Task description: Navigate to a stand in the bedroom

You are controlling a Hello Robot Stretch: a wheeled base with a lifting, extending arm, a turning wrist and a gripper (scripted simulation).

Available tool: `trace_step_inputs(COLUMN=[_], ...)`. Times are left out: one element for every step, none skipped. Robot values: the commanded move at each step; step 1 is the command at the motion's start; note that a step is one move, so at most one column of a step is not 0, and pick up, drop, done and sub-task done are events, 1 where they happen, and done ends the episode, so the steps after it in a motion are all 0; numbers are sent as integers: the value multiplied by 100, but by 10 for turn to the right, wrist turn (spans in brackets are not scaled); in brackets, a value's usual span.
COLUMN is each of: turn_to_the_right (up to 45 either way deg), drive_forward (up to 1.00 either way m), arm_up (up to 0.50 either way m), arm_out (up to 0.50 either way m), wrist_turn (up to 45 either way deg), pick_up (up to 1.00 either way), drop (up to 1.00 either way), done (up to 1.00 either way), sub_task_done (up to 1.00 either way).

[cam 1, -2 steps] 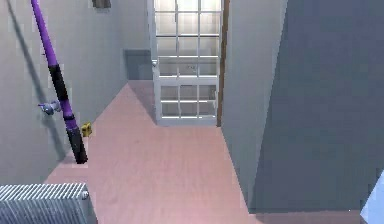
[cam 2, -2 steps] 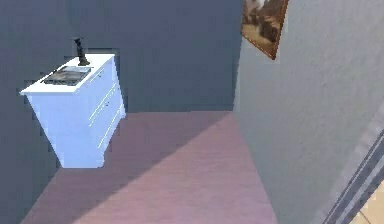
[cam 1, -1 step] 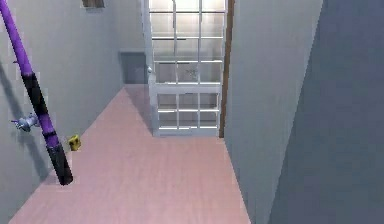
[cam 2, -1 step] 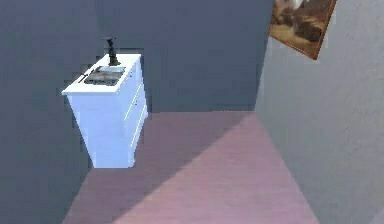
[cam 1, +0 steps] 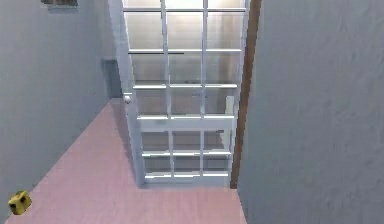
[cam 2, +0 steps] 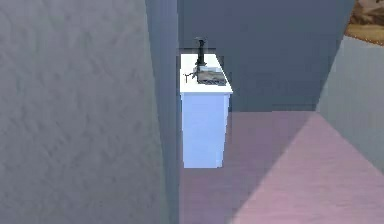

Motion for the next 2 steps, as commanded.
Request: trace_step_inputs(turn_to_the_right=[-300, 0], drive_forward=[0, 100], arm_up=[0, 0], arm_out=[0, 0], wrist_turn=[0, 0], pick_up=[0, 0], drop=[0, 0], done=[0, 0], sub_task_done=[0, 0])
